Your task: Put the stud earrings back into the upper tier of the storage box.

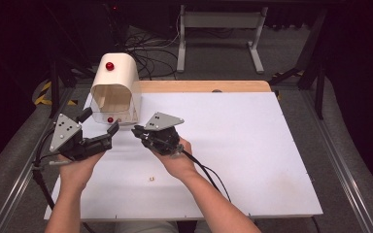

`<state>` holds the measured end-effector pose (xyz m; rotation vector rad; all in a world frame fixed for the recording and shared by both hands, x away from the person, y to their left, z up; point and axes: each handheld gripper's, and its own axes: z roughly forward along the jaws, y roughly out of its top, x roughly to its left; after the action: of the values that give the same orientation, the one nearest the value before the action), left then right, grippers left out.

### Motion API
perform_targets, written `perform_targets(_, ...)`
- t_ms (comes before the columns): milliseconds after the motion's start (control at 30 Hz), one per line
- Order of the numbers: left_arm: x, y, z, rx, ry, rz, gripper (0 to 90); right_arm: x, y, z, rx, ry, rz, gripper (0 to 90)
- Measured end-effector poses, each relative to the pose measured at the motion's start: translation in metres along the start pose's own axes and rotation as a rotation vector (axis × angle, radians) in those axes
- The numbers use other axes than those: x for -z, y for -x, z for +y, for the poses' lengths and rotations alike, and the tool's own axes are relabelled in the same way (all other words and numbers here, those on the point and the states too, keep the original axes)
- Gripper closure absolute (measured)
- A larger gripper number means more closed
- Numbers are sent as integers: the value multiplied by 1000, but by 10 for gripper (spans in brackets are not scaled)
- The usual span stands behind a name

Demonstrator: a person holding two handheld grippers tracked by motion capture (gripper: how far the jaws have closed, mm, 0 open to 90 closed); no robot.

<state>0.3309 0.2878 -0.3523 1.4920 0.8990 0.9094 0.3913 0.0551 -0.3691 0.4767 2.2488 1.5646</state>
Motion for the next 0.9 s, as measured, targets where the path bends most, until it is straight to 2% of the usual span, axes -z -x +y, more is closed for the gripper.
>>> perform_targets(233, 1, -1, 0, 3, 0, -3, 95, -8, 1, 11, 21, -6, -18, 827)
perform_targets(467, 3, -4, 1, 4, 5, 1, 95, -15, 3, 18, 21, 0, -21, 827)
perform_targets(900, 3, -6, 0, 12, 5, 0, 95, -28, 15, 30, 5, 15, -40, 827)
